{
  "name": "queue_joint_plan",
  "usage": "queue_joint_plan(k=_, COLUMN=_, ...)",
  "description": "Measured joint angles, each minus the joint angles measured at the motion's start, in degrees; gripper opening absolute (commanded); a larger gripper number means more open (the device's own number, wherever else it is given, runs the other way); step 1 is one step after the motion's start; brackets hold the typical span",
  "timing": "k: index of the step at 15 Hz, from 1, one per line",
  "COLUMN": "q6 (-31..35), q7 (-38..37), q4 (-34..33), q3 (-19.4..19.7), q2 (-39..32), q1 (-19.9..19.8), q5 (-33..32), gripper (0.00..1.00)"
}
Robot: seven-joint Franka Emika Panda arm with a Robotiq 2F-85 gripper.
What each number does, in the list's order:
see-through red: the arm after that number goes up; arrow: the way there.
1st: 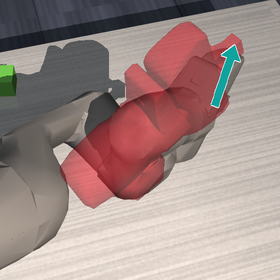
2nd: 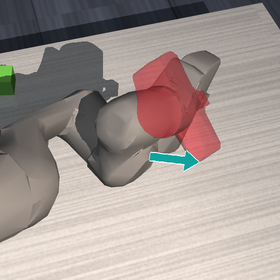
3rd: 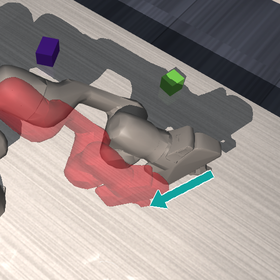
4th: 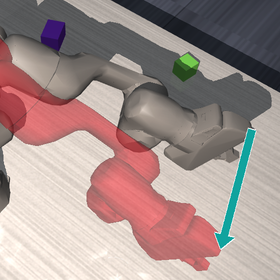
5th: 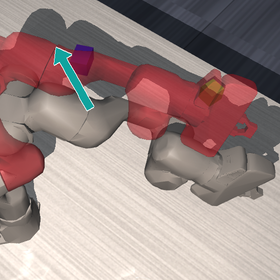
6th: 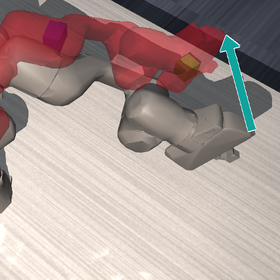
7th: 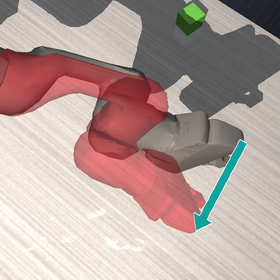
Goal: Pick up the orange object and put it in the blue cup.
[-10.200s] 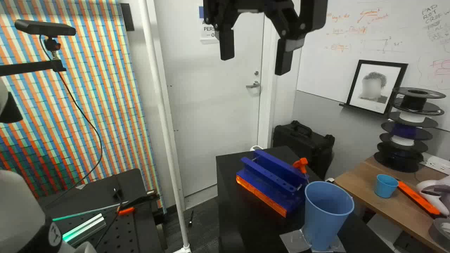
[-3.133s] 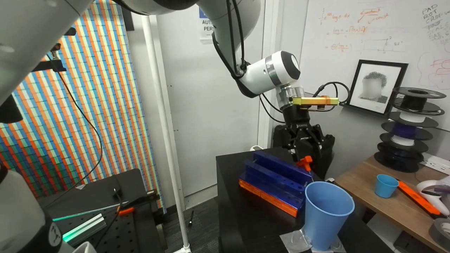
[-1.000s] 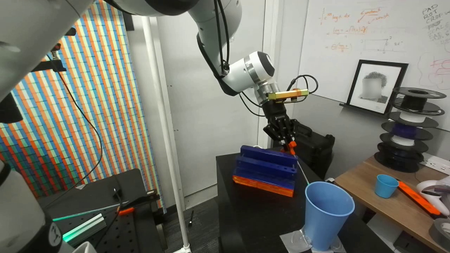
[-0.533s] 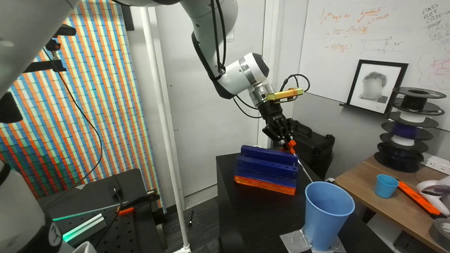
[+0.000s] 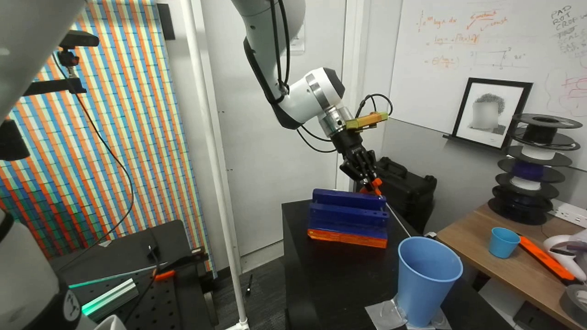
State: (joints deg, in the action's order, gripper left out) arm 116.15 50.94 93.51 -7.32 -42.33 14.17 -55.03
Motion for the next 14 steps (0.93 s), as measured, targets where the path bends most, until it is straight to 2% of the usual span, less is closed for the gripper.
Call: queue_joint_plan(k=14, q6=6.5, q7=-1.8, q4=10.7, q3=-0.1, q2=8.7, q1=-0.7, q5=0.0, gripper=0.15)
